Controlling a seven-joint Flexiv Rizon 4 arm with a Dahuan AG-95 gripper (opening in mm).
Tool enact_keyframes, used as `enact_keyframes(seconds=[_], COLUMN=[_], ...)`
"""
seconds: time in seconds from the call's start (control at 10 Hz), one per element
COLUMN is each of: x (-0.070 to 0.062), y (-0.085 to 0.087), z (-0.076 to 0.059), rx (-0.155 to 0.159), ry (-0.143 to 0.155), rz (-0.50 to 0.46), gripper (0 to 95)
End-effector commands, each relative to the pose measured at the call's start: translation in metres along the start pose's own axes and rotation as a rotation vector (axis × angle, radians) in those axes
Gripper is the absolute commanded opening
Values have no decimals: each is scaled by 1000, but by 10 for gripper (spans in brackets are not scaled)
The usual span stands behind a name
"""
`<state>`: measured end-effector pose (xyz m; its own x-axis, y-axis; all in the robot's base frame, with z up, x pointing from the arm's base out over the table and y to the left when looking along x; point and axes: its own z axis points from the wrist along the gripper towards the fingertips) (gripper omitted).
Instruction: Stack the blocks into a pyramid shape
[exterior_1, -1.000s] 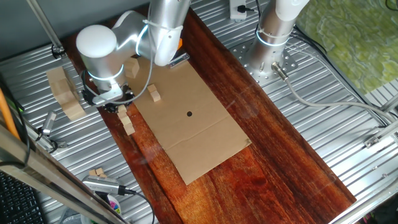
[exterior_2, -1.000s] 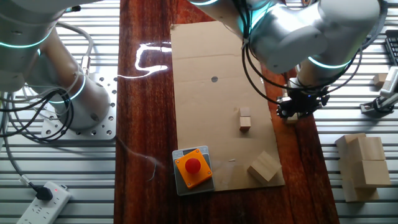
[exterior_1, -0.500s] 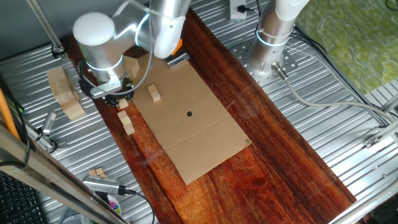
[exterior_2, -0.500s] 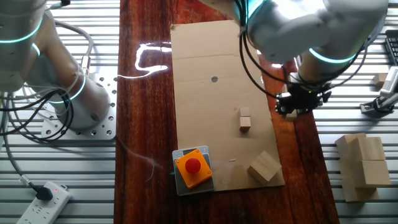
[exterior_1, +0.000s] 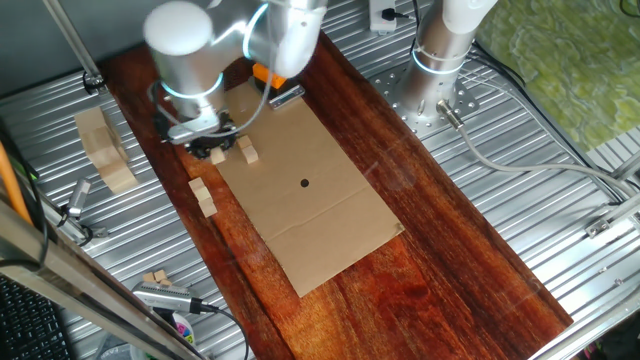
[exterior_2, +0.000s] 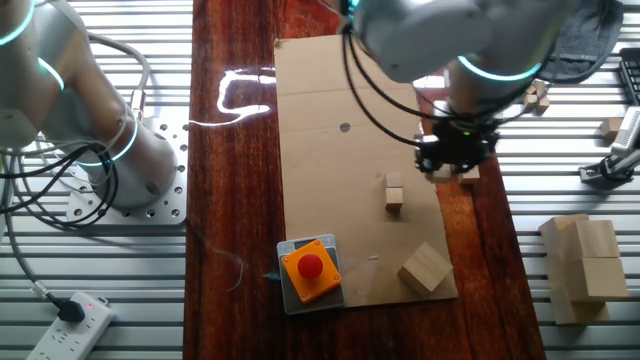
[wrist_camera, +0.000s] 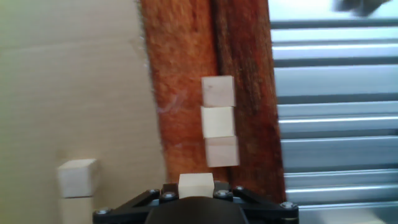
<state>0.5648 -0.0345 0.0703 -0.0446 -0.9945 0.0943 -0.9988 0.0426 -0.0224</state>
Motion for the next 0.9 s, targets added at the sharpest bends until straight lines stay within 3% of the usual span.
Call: enact_keyframes(seconds=[0.1,0.5,0.9], x=[-3,-11,-22], y=[13,45,50], z=[-2,3,9], rx=[2,12,15], ry=[1,9,7], rz=[7,27,36], gripper=[0,0,0])
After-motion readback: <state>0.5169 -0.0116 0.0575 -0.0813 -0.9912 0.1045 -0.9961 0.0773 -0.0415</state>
